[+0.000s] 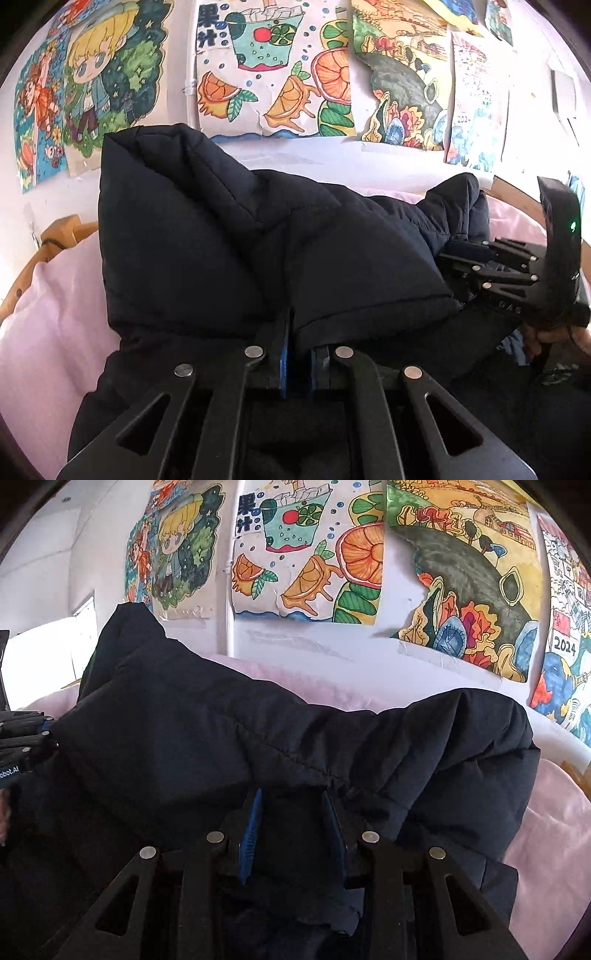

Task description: Fold large clothes

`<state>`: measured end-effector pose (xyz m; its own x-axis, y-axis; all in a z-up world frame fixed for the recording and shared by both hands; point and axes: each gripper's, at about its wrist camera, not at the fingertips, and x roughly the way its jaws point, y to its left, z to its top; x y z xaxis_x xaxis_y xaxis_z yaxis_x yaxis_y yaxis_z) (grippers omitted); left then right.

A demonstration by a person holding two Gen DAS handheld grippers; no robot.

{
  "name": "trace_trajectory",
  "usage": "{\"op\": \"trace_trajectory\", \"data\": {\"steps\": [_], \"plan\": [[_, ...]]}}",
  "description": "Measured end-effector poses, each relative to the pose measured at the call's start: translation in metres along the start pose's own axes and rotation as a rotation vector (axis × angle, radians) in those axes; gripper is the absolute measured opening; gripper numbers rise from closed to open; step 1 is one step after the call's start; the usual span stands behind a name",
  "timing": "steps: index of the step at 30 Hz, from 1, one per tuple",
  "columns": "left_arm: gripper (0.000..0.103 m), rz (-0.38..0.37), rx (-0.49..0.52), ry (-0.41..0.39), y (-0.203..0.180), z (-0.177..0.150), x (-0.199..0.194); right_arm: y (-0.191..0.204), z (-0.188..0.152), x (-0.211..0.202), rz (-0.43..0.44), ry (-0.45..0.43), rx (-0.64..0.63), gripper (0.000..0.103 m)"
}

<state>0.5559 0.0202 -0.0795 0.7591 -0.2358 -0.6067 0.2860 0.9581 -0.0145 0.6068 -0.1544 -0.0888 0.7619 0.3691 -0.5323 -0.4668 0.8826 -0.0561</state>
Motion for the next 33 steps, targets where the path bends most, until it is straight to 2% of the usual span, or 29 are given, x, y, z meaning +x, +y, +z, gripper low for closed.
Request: {"op": "trace_trajectory", "data": {"steps": [4,7,10,12,14,15,18,20,24,30,33], "plan": [[0.014,-0.066,-0.074,0.011,0.005,0.004,-0.025,-0.002,-0.001,0.002,0.002,-0.003,0.012,0.032],[0.018,-0.133,-0.113,-0.057,0.009,0.01,-0.05,-0.003,-0.003,0.003,0.005,-0.01,0.027,0.032],[0.019,-0.166,-0.083,-0.119,-0.005,0.04,-0.051,-0.001,-0.004,0.003,-0.009,-0.019,0.026,0.032],[0.019,-0.137,-0.04,-0.129,-0.02,0.06,-0.039,0.002,-0.006,0.003,-0.023,-0.027,0.018,0.032],[0.019,-0.028,0.015,-0.102,-0.035,0.078,-0.012,0.002,-0.006,0.003,-0.026,-0.03,0.016,0.032],[0.019,0.016,0.014,-0.087,-0.037,0.082,0.0,0.001,-0.006,0.003,-0.025,-0.031,0.017,0.032],[0.019,0.082,-0.064,-0.028,-0.021,0.082,0.038,0.003,-0.009,0.003,-0.031,-0.042,0.012,0.032],[0.019,0.087,-0.094,-0.013,-0.011,0.069,0.051,0.005,-0.012,0.005,-0.039,-0.054,0.001,0.032],[0.019,0.136,-0.068,0.004,-0.007,0.043,0.072,0.007,-0.019,0.015,-0.046,-0.065,-0.017,0.032],[0.018,0.142,-0.093,0.038,0.002,0.024,0.103,-0.008,-0.029,0.054,0.013,-0.042,0.025,0.032],[0.018,0.156,-0.066,0.03,-0.001,0.017,0.101,-0.005,-0.03,0.059,-0.005,-0.03,0.011,0.032]]}}
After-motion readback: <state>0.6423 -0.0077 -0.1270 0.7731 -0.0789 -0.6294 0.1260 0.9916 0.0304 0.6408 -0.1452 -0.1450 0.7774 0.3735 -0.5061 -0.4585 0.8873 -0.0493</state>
